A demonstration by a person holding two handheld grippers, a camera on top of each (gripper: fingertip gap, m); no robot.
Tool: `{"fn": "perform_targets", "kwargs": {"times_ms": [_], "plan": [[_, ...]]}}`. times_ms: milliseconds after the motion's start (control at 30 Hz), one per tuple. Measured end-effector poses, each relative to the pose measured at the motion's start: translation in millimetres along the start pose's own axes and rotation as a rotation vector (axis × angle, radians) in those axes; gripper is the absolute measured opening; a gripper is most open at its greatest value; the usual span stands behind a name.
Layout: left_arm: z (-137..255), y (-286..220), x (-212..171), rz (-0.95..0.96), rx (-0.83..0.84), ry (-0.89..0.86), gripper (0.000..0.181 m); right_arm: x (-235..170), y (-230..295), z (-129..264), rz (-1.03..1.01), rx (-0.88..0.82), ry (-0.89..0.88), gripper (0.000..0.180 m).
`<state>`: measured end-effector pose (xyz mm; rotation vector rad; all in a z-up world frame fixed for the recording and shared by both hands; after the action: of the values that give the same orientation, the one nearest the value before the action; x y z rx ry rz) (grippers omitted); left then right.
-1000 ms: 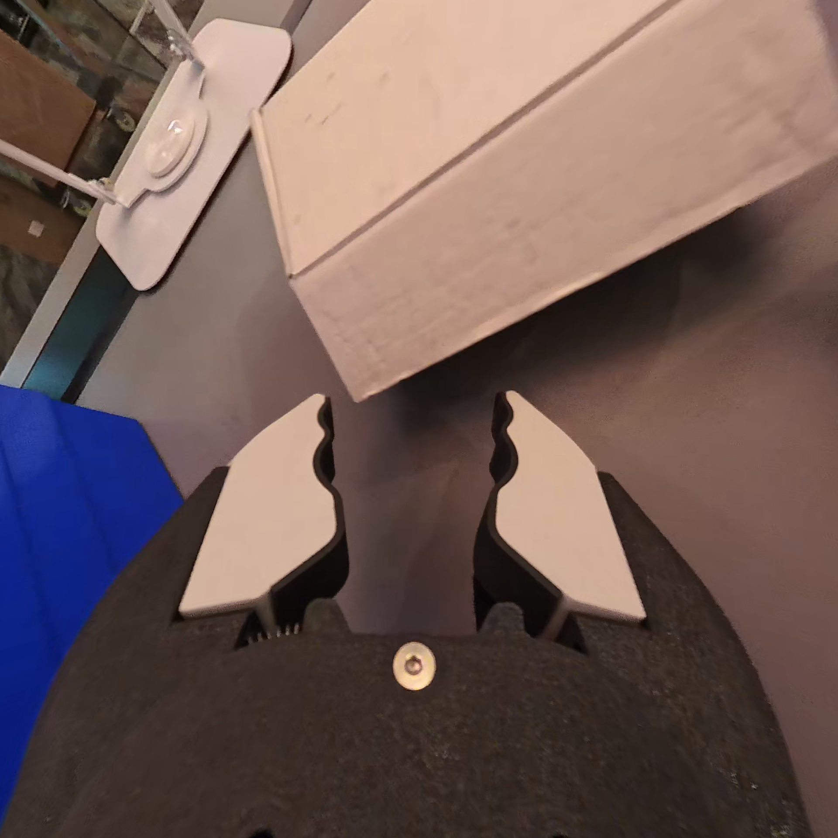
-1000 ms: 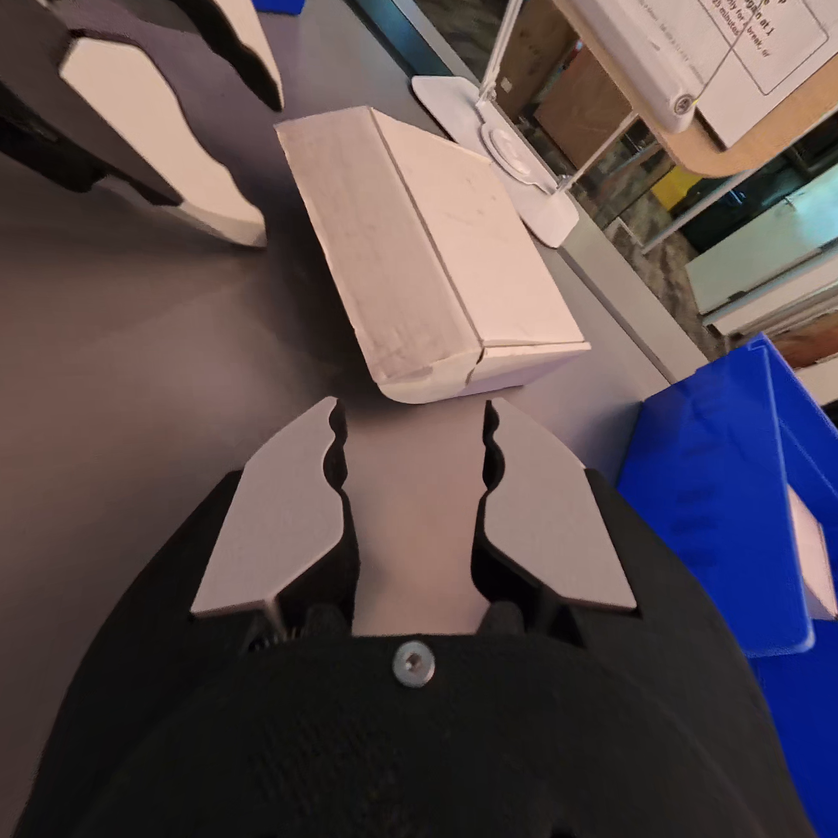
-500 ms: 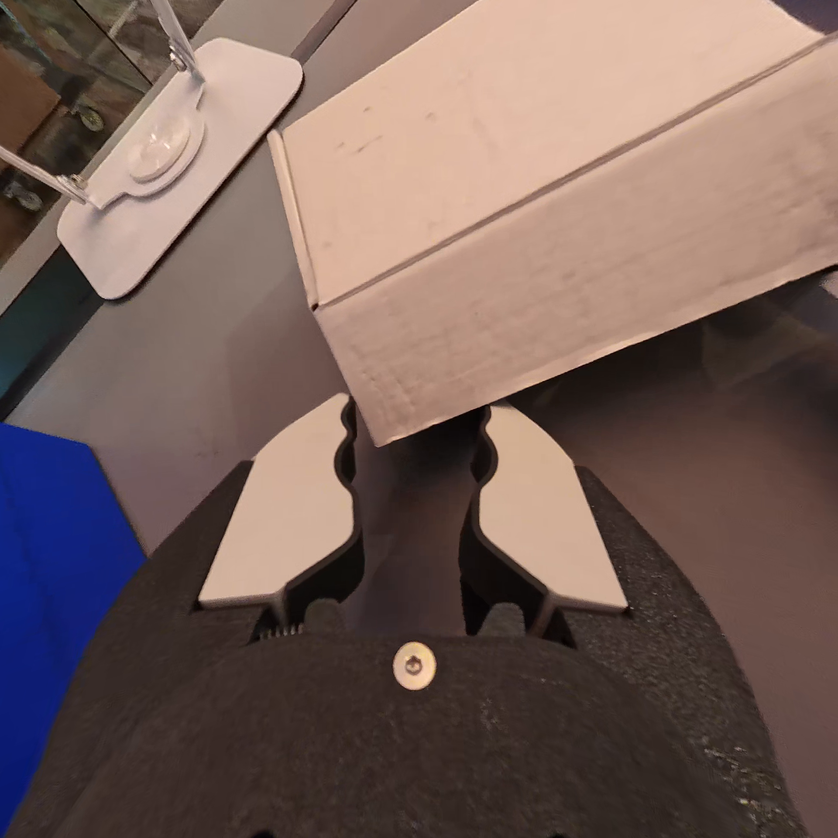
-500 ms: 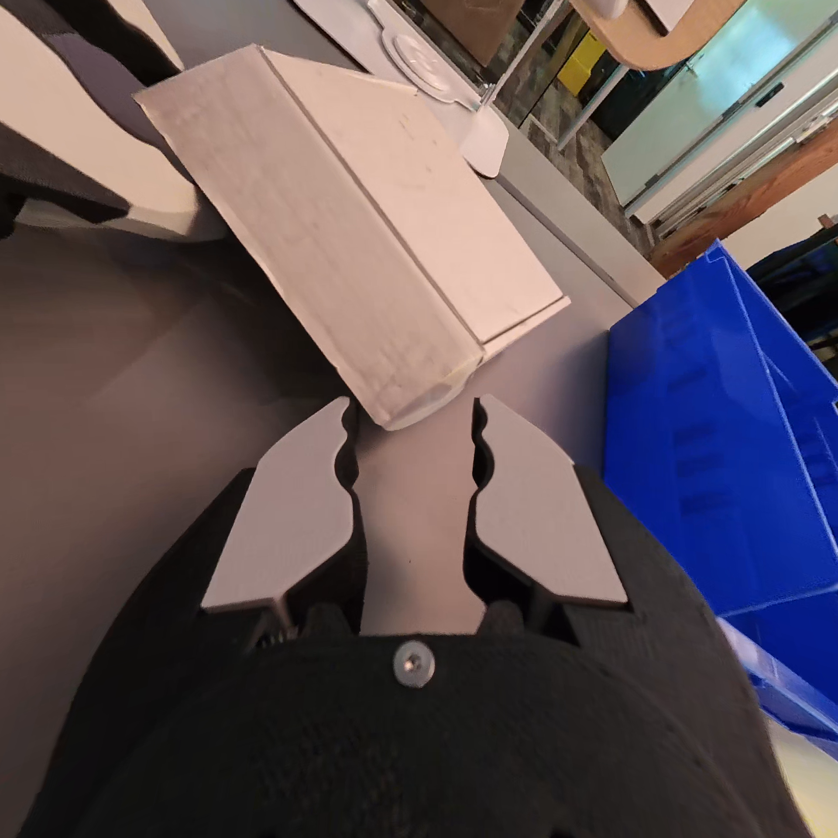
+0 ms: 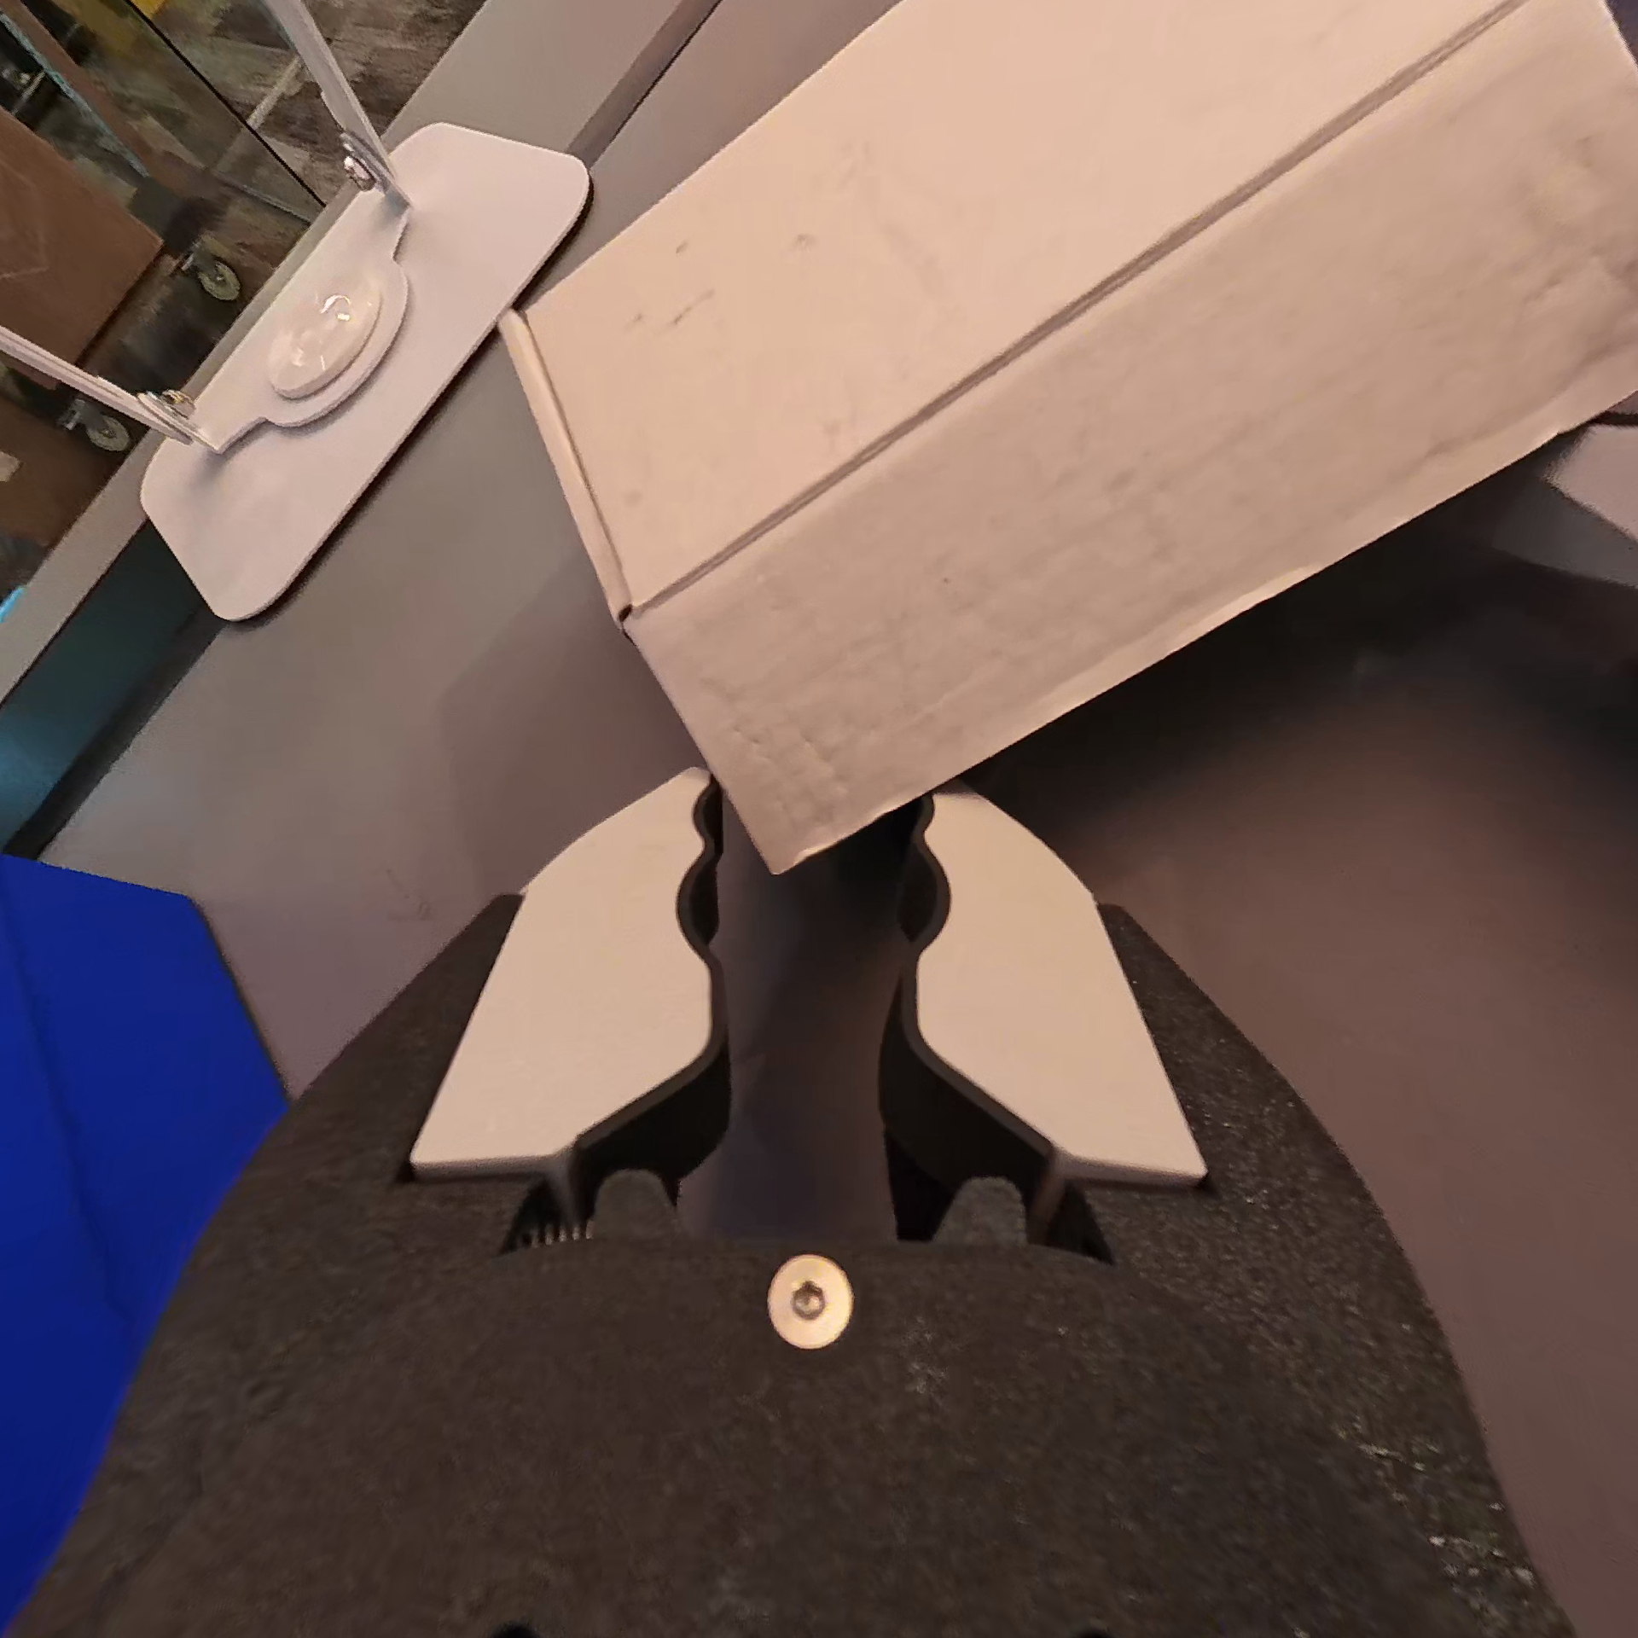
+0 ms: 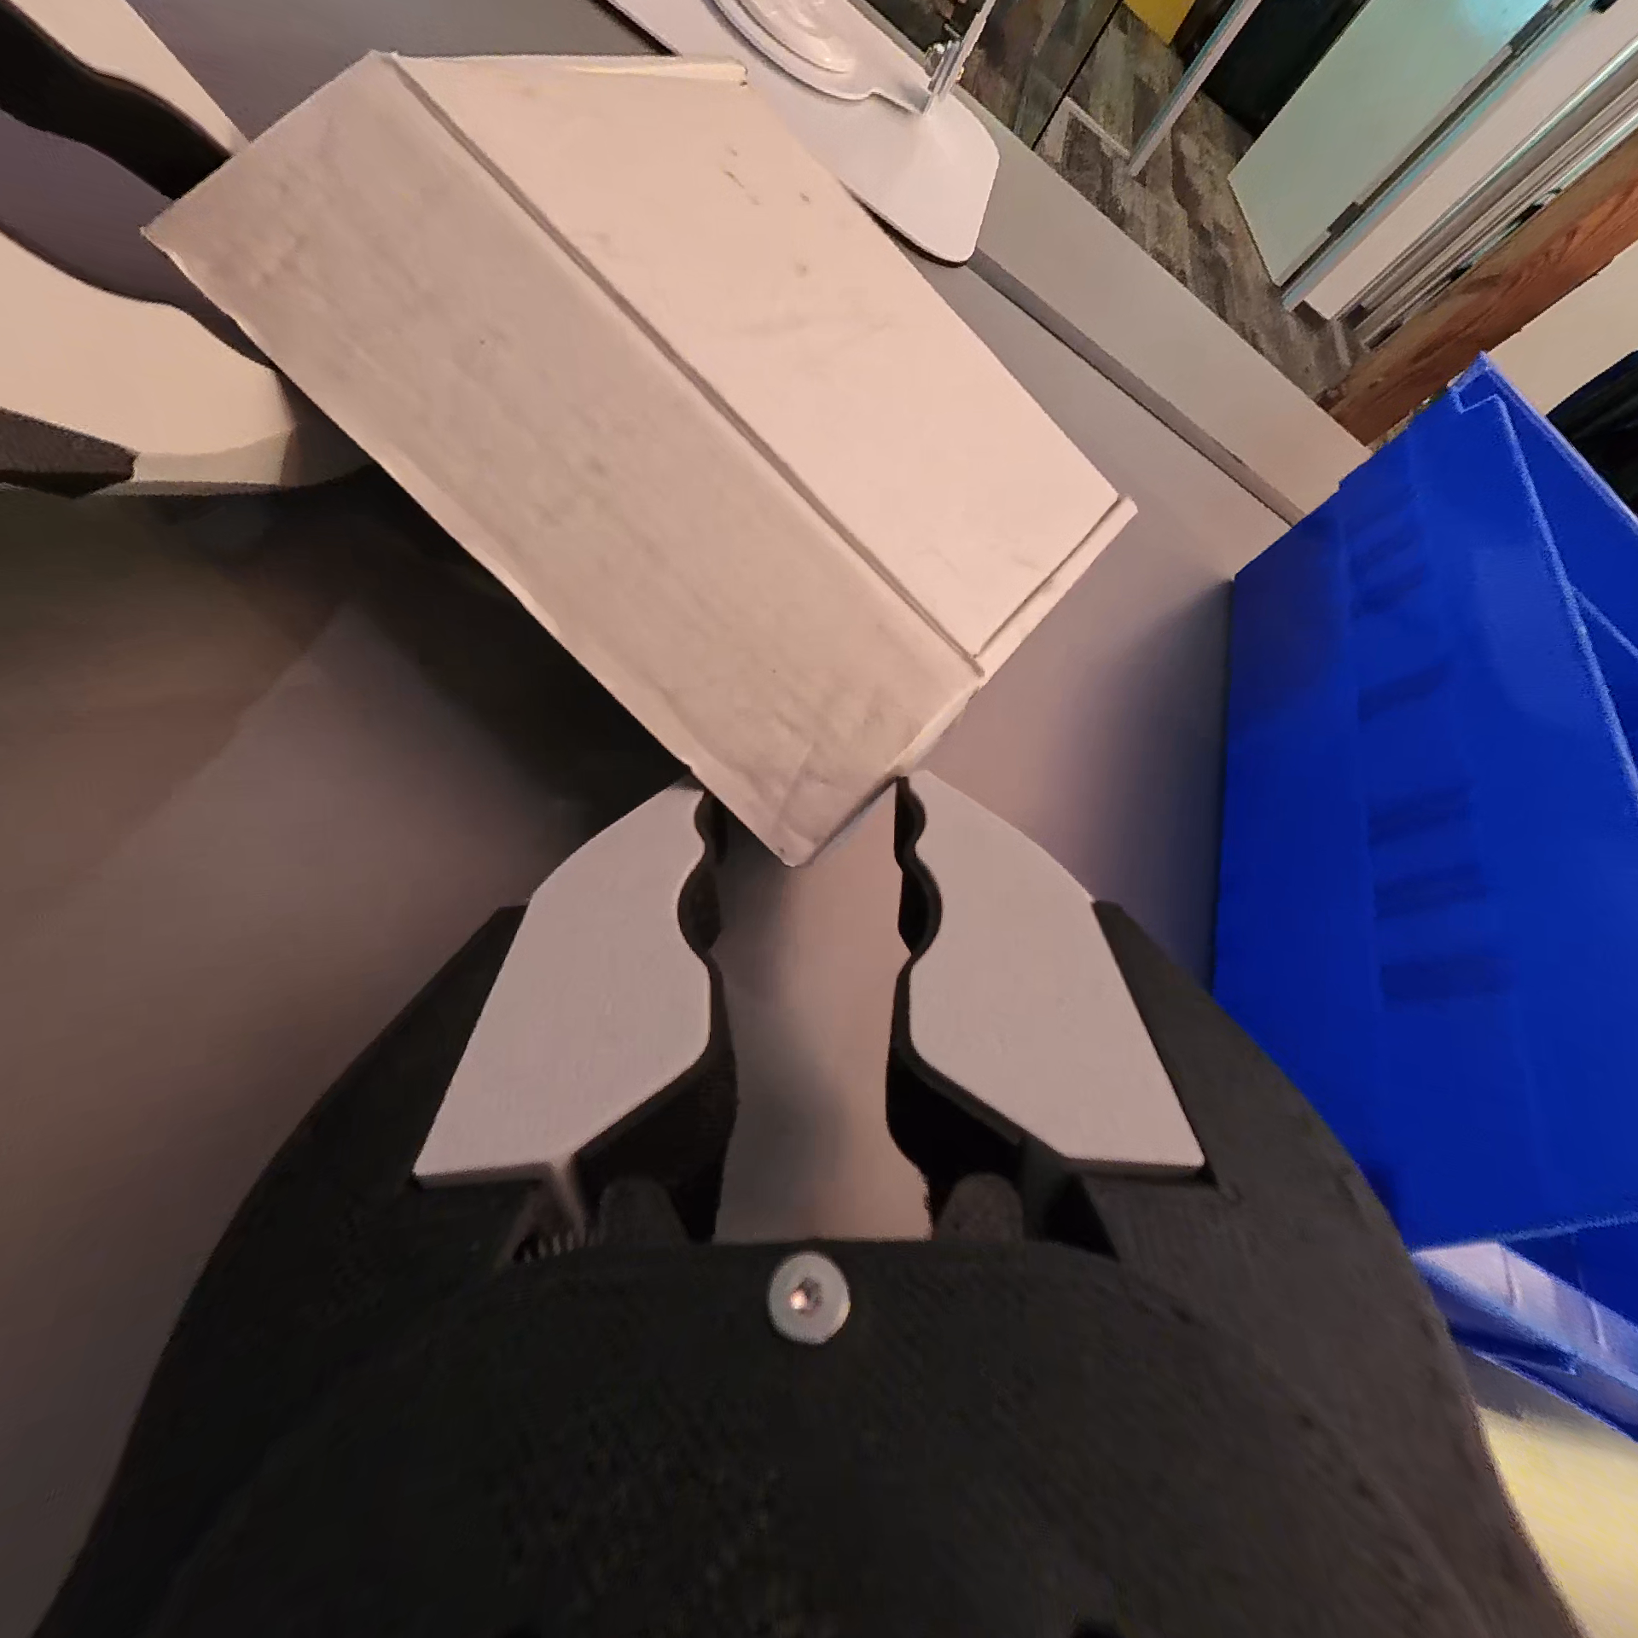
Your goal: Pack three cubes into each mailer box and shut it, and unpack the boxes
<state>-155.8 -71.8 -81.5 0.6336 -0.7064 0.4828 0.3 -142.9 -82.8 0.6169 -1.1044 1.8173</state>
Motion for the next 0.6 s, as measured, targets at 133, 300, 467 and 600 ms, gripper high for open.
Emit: {"fn": "perform_targets", "kwargs": {"times_ms": [133, 300, 467, 600], "plan": [[-1.0, 1.1, 0.2, 0.010, -0.015, -0.008, 0.036, 0.2, -1.2, -0.9, -0.015, 0.012, 0.006, 0.036], [-0.6, -1.6, 0.9, -0.022, 0.007, -0.003, 0.036, 0.4, -2.1, -0.1, -0.060, 0.031, 0.028, 0.035], [-0.1, -5.7, 1.6, -0.059, 0.032, -0.001, 0.032, 1.8, -3.2, 3.8, -0.060, 0.012, 0.064, 0.032], [0.3, -6.9, 1.4, -0.072, 0.056, 0.002, 0.032, 4.0, -2.9, 7.3, -0.072, 0.022, 0.066, 0.031]]}}
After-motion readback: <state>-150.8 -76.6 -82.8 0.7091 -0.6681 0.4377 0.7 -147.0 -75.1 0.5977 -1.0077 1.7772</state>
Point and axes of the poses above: each gripper's, where its closed fingertips meet, z back along the fingers, x out of its top, y = z × x across the jaws, the point moved 10 cm from there along z, back along the fingers, and after that the axes turned 1 degree about -y, right-handed, at the moved point
